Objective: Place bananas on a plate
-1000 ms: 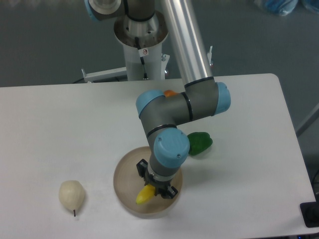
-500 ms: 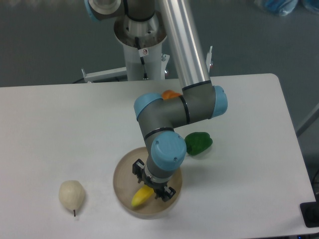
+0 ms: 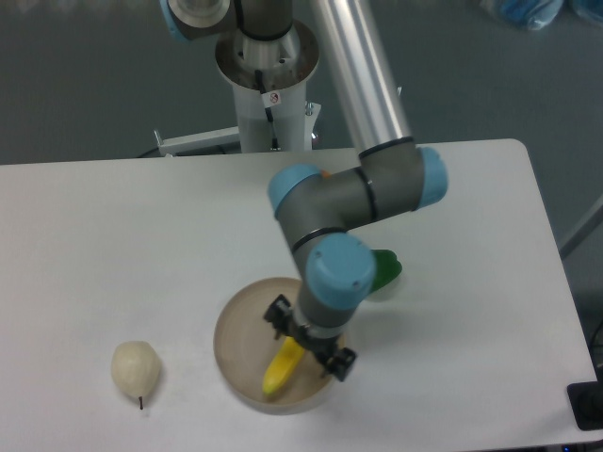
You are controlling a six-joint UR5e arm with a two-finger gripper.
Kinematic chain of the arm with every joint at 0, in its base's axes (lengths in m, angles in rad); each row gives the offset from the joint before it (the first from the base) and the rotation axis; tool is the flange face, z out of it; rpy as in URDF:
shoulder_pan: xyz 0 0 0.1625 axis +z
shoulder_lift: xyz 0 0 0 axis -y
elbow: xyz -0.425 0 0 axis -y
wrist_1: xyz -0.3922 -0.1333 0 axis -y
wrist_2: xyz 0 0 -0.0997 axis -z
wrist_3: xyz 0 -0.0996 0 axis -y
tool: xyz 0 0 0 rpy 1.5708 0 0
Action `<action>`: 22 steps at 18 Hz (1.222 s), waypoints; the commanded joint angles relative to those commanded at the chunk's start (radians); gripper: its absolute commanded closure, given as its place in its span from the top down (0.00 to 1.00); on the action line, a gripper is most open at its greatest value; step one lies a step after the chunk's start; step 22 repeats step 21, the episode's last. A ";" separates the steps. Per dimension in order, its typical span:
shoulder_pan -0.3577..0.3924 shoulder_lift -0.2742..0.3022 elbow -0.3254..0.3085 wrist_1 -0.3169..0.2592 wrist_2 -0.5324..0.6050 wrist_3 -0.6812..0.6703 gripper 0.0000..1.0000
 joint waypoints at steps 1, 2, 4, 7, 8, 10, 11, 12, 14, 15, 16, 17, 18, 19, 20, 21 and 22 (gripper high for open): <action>0.021 0.005 -0.005 -0.002 0.014 0.020 1.00; 0.047 0.014 -0.009 -0.012 0.029 0.066 1.00; 0.092 0.015 -0.014 -0.017 0.031 0.173 1.00; 0.149 0.015 -0.003 -0.018 0.060 0.296 1.00; 0.160 0.015 -0.002 -0.015 0.075 0.317 1.00; 0.186 0.014 -0.005 -0.017 0.115 0.402 1.00; 0.215 0.014 -0.006 -0.017 0.127 0.473 1.00; 0.239 0.014 -0.006 -0.015 0.120 0.509 1.00; 0.256 0.006 -0.002 -0.009 0.112 0.517 1.00; 0.256 0.002 0.000 -0.008 0.114 0.517 1.00; 0.255 0.000 0.000 -0.008 0.114 0.517 1.00; 0.255 -0.001 0.000 -0.008 0.114 0.517 1.00; 0.255 -0.001 0.000 -0.008 0.114 0.516 1.00; 0.255 -0.003 0.000 -0.006 0.114 0.517 1.00; 0.255 -0.003 0.000 -0.006 0.112 0.517 1.00; 0.255 -0.001 0.000 -0.008 0.112 0.516 1.00; 0.255 -0.001 0.000 -0.008 0.112 0.516 1.00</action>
